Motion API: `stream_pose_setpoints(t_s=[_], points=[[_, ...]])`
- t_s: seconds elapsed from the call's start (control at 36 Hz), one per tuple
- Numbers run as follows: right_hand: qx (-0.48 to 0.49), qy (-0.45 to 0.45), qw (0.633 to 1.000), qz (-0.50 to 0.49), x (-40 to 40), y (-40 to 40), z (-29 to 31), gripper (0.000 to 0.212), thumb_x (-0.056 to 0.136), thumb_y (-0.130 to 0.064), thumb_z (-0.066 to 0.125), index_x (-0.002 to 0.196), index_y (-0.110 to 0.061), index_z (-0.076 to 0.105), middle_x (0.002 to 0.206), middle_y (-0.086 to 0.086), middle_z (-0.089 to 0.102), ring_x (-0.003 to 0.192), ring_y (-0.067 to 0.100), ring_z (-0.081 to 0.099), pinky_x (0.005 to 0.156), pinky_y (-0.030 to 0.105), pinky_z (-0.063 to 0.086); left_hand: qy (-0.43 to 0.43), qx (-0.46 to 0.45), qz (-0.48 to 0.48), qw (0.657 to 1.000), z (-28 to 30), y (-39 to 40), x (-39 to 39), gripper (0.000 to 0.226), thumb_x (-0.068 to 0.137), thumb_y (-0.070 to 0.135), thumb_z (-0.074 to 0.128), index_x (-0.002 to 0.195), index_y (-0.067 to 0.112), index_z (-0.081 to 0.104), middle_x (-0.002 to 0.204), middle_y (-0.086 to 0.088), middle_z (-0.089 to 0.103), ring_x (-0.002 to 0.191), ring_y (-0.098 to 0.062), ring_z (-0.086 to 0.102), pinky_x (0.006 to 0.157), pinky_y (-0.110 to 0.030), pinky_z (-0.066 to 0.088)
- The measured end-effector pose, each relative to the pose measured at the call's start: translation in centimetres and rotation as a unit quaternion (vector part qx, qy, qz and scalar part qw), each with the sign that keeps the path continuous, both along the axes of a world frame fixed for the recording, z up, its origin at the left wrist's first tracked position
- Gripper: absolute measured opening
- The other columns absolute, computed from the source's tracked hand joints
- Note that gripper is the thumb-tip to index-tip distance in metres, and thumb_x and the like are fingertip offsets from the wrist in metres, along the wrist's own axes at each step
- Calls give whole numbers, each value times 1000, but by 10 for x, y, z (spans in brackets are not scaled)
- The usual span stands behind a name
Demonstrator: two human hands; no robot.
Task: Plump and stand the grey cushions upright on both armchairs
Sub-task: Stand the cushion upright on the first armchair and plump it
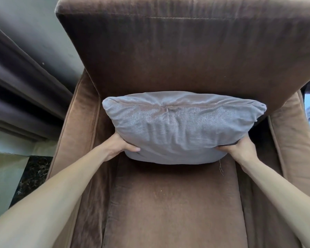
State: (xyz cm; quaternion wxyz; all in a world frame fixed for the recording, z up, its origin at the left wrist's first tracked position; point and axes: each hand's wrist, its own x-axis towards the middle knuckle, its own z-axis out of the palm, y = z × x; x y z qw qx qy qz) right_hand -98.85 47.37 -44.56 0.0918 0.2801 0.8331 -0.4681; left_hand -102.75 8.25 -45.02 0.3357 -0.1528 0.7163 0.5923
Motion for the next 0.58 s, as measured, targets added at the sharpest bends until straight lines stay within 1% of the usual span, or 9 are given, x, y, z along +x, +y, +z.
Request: stream_pose_setpoints(t_s=[0.06, 0.14, 0.17, 0.22, 0.28, 0.36, 0.47, 0.53, 0.58], points=[[23, 1, 1000, 4, -3, -1, 3, 80, 60, -8, 94, 128, -8, 53, 121, 12, 67, 112, 32, 62, 83, 35, 47, -2, 17, -9, 1000, 2, -1, -2, 100, 65, -6, 88, 147, 30, 41, 137, 4, 63, 128, -14, 59, 105, -34, 51], [38, -2, 999, -4, -6, -2, 3, 77, 61, -8, 94, 126, -7, 54, 118, 12, 67, 115, 34, 62, 81, 33, 45, 10, 30, 48, 998, 2, -1, -6, 88, 69, 7, 88, 140, 34, 44, 136, 7, 62, 126, -11, 58, 106, -39, 50], [40, -4, 999, -8, -8, -3, 3, 75, 61, -8, 93, 125, -7, 54, 113, 11, 66, 114, 34, 62, 80, 33, 44, 25, 25, 70, 997, 2, 0, -8, 91, 68, 12, 91, 142, 34, 43, 136, 7, 62, 126, -11, 59, 105, -40, 51], [44, -9, 999, -13, -12, -5, 5, 66, 63, -8, 92, 117, -10, 54, 105, 5, 62, 112, 35, 62, 78, 33, 44, 64, -1, 116, 991, -6, 0, -12, 112, 55, 28, 100, 147, 32, 37, 139, 5, 62, 128, -15, 60, 108, -44, 50], [47, -12, 999, -15, -15, -7, 5, 61, 64, -8, 92, 113, -12, 55, 106, 11, 64, 112, 36, 62, 79, 34, 45, 88, -37, 159, 983, -21, -1, -18, 125, 43, 43, 103, 147, 31, 35, 138, 3, 63, 128, -18, 60, 110, -46, 48], [52, -17, 998, -15, -15, -8, 4, 65, 67, -9, 91, 122, -3, 57, 120, 19, 67, 115, 38, 61, 81, 34, 45, 100, -74, 191, 974, -22, 10, -18, 109, 60, 32, 98, 147, 21, 34, 135, 0, 63, 128, -20, 58, 111, -41, 46], [63, -40, 997, 8, -7, -8, 8, 60, 70, -10, 89, 119, -3, 55, 109, 13, 63, 114, 38, 61, 79, 35, 45, 100, -120, 198, 968, -18, 17, -9, 102, 71, 25, 91, 151, 16, 29, 132, 3, 59, 129, -23, 54, 102, -33, 45], [88, -65, 993, 37, 0, -6, 9, 63, 73, -24, 87, 121, -3, 52, 115, 13, 63, 112, 37, 61, 79, 39, 47, 108, -149, 194, 964, -6, 16, -4, 111, 68, 27, 94, 154, 17, 24, 137, 1, 56, 130, -24, 53, 101, -34, 44], [170, -114, 976, 80, 10, -3, 13, 54, 77, -46, 78, 112, -12, 54, 107, 6, 66, 106, 36, 62, 76, 42, 46, 131, -183, 170, 959, 9, 14, 3, 121, 63, 26, 96, 156, 20, 19, 146, -2, 51, 134, -24, 50, 105, -38, 45]])
